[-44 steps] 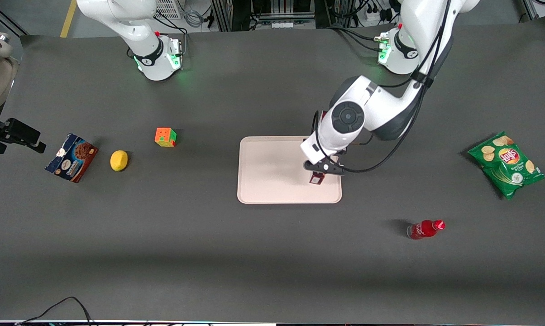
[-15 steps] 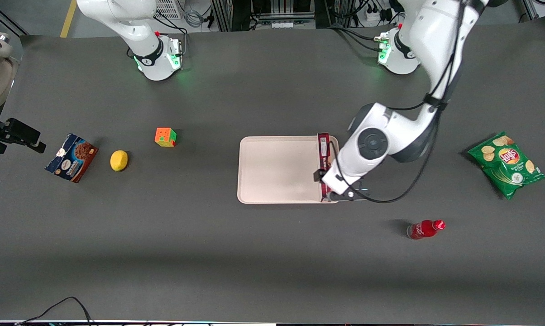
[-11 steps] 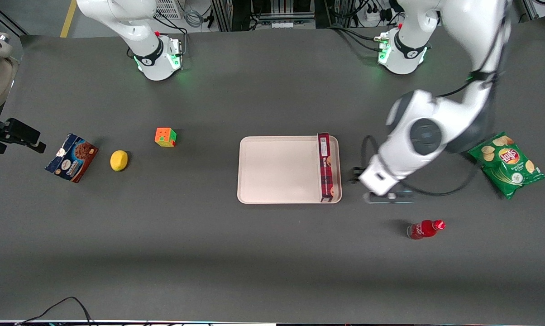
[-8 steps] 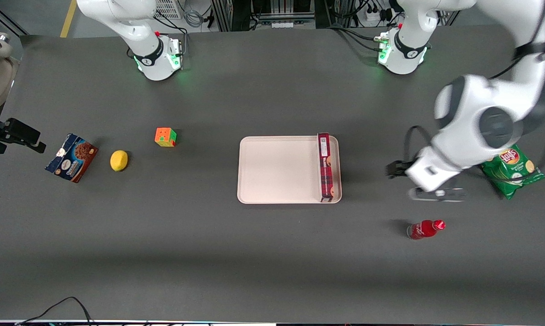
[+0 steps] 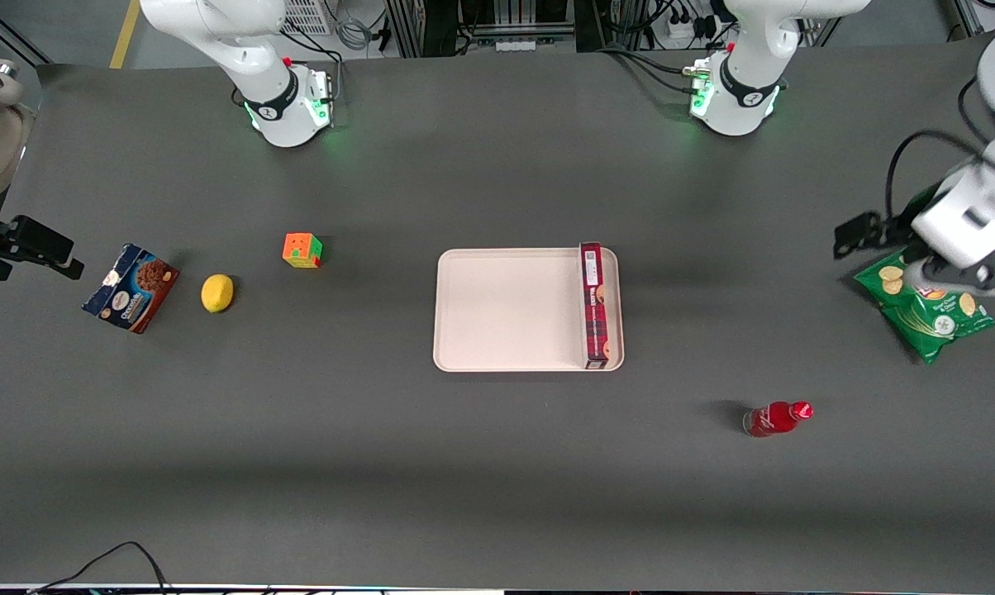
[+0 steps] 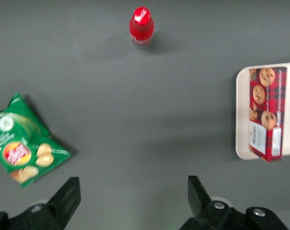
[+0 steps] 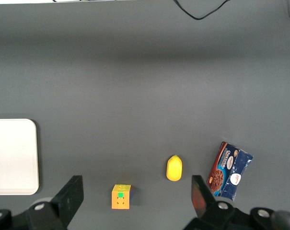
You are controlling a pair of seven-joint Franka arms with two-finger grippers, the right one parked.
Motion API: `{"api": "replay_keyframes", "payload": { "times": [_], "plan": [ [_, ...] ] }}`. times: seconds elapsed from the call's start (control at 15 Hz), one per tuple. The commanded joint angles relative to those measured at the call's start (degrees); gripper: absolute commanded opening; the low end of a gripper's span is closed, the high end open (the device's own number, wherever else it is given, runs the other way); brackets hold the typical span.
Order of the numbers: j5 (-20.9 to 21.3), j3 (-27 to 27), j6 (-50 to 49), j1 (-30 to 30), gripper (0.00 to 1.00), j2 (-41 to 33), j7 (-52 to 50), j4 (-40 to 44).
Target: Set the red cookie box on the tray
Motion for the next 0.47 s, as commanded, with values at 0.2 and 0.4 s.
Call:
{"api": "replay_keyframes", "payload": {
  "times": [0.2, 0.4],
  "plan": [
    [3.4, -0.6, -5.4, 0.3, 0.98, -8.8, 1.0, -1.5],
    [3.3, -1.2, -6.2, 0.3, 1.0, -9.1, 1.0, -1.4]
  ]
}}
